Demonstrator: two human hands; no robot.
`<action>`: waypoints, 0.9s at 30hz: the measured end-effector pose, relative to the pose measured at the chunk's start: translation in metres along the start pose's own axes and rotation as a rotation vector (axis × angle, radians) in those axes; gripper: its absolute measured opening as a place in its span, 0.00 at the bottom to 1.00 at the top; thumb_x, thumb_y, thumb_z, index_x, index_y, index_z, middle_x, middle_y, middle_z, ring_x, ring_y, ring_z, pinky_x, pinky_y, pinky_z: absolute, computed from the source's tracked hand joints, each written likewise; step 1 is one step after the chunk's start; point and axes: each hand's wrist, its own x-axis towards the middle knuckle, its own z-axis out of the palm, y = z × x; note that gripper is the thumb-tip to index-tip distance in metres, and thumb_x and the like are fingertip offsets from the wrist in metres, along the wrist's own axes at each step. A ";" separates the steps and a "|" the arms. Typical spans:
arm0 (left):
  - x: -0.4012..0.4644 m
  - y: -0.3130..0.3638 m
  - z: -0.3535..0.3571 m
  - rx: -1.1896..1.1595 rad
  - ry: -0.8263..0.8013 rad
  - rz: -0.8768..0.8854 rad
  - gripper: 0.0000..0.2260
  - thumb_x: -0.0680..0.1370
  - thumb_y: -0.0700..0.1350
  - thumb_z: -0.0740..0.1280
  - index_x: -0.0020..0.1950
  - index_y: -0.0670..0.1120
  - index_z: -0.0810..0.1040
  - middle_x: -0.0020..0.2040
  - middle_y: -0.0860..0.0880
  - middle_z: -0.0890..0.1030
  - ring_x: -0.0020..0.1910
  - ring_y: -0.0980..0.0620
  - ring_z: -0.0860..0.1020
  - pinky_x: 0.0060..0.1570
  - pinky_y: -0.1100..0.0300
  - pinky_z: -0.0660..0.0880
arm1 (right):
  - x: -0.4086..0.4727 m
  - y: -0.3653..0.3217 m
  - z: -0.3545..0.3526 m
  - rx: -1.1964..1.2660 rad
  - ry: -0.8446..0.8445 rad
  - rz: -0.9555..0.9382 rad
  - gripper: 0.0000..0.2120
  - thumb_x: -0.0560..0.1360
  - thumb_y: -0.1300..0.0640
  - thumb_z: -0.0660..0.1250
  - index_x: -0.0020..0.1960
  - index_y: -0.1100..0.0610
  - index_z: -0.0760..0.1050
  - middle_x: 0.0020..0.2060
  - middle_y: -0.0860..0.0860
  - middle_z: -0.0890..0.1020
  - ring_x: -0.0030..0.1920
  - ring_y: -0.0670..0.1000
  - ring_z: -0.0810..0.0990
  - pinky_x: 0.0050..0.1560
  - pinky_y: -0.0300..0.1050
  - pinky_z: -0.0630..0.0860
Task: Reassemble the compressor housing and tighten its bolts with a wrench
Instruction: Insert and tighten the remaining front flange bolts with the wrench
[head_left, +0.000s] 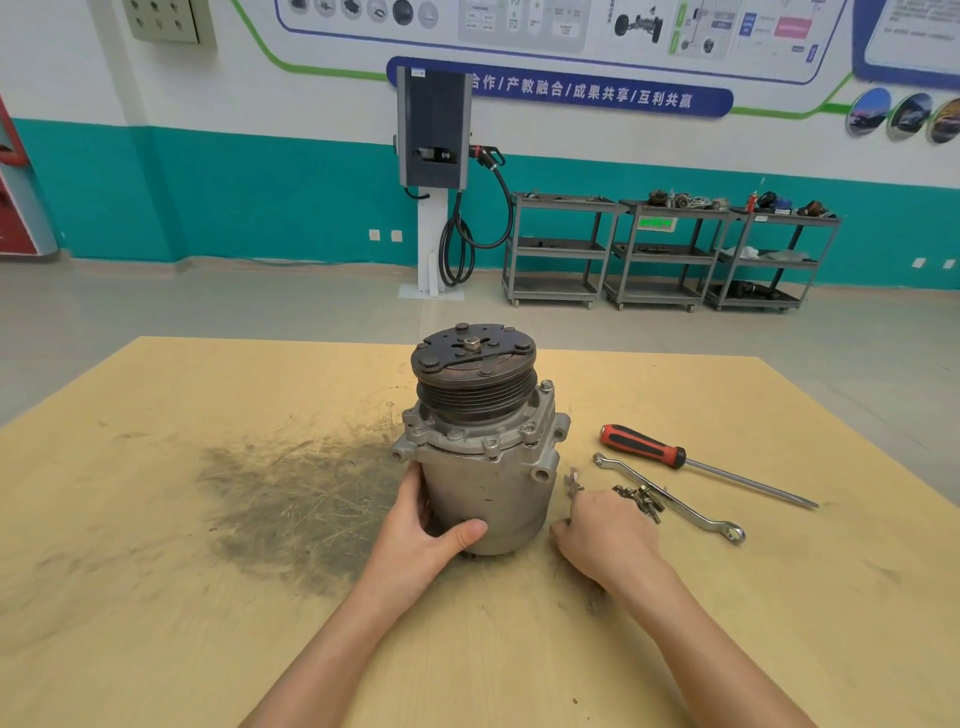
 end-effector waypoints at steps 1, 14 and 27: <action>0.000 0.000 0.000 0.004 -0.001 0.000 0.40 0.61 0.58 0.79 0.69 0.63 0.65 0.66 0.70 0.74 0.69 0.66 0.72 0.65 0.68 0.69 | 0.001 0.004 -0.001 0.037 0.002 0.004 0.12 0.77 0.50 0.58 0.54 0.56 0.74 0.51 0.53 0.80 0.54 0.57 0.79 0.42 0.45 0.68; -0.003 0.007 0.000 0.010 -0.016 -0.014 0.49 0.60 0.58 0.79 0.77 0.52 0.61 0.71 0.62 0.72 0.70 0.65 0.71 0.69 0.64 0.68 | 0.009 0.043 -0.079 2.268 -0.066 -0.228 0.16 0.78 0.70 0.50 0.57 0.60 0.73 0.42 0.57 0.82 0.38 0.50 0.82 0.24 0.32 0.70; -0.005 0.011 -0.001 0.019 -0.008 -0.044 0.53 0.60 0.59 0.80 0.80 0.48 0.60 0.74 0.57 0.71 0.73 0.61 0.70 0.75 0.55 0.66 | 0.017 0.018 -0.085 1.759 0.232 -0.369 0.16 0.83 0.46 0.52 0.45 0.54 0.72 0.28 0.51 0.75 0.30 0.47 0.71 0.26 0.39 0.61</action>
